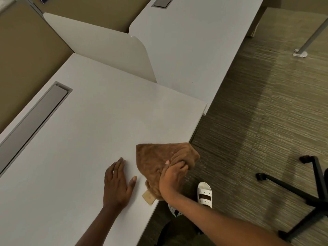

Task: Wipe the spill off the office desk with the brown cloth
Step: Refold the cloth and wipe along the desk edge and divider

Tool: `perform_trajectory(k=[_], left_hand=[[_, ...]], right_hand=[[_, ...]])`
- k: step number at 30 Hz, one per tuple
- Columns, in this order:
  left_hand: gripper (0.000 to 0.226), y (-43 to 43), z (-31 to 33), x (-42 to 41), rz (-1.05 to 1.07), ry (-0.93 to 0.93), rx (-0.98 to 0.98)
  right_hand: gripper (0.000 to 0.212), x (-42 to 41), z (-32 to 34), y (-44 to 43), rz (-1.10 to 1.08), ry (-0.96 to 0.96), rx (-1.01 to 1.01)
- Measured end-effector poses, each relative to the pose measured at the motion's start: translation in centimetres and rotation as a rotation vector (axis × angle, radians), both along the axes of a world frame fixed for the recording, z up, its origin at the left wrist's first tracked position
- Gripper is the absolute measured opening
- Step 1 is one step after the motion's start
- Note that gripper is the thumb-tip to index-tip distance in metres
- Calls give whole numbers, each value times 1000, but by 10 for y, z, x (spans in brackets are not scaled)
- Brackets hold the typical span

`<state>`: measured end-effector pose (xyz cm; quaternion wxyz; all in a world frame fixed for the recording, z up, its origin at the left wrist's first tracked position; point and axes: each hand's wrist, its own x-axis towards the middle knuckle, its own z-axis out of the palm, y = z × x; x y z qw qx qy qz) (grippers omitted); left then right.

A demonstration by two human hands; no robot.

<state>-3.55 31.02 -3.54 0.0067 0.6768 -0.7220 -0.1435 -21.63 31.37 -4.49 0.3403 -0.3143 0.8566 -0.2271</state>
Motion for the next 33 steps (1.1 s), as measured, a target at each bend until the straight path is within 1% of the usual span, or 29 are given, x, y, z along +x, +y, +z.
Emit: perform_trajectory(k=[4,7,10,13,15,19,23,26,29,33], left_hand=[[81,0,0,-1,-3,13,-9],[80,1,-1,-2,-14,-26,10],[73,-10,3,-4,-133,-121,1],[69,-45,13,-20,-216,-111,-42],[70,-77,14,-39,-273,-117,-73],[74,-135,10,-80,-364,-144,-85],[73,-168,12,-111,-432,-134,-65],[70,-176,4,-116,-492,-129,-48],[68,-179,-2,-115,-495,-95,-48],[68,-181,-3,-115,-506,-83,-59]], right_hand=[[56,-1,0,-7,1,1,27],[58,-7,6,-20,-38,14,70],[58,-23,12,-43,-65,123,92],[59,-48,12,-77,-108,212,68],[59,-67,12,-101,-135,236,56],[61,-104,15,-150,-202,244,8],[63,-127,17,-182,-268,233,-23],[58,-130,16,-187,-282,208,-66],[53,-130,9,-183,-271,215,-111],[46,-125,5,-176,-274,228,-112]])
